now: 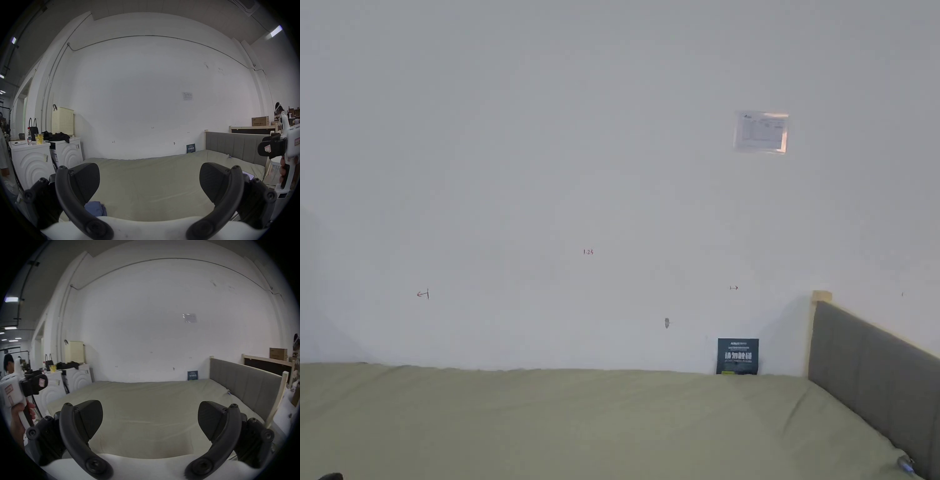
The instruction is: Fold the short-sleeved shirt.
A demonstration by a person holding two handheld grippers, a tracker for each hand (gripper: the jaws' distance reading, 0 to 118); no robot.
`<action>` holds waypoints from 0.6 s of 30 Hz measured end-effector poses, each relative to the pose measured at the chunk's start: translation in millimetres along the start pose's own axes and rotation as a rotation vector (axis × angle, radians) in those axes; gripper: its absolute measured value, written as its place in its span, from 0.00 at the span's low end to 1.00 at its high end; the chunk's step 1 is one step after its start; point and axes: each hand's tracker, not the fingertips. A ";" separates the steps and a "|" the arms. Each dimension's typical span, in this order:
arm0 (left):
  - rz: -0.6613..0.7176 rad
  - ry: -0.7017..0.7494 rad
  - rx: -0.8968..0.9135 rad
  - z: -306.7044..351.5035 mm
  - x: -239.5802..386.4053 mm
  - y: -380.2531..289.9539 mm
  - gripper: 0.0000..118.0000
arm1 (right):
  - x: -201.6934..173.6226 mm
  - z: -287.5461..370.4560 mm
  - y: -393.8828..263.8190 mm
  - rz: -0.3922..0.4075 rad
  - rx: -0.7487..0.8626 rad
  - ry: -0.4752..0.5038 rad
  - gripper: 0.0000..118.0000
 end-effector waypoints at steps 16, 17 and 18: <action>0.022 0.008 -0.023 -0.7 -0.7 -11.7 1.00 | 3.5 16.1 18.1 -0.152 -0.023 0.030 0.99; 0.020 0.005 -0.027 -0.8 0.1 -12.4 1.00 | 4.5 15.8 18.4 -0.147 -0.021 0.035 0.99; 0.018 0.003 -0.029 -1.1 1.1 -13.0 1.00 | 5.1 15.1 18.2 -0.146 -0.012 0.036 0.99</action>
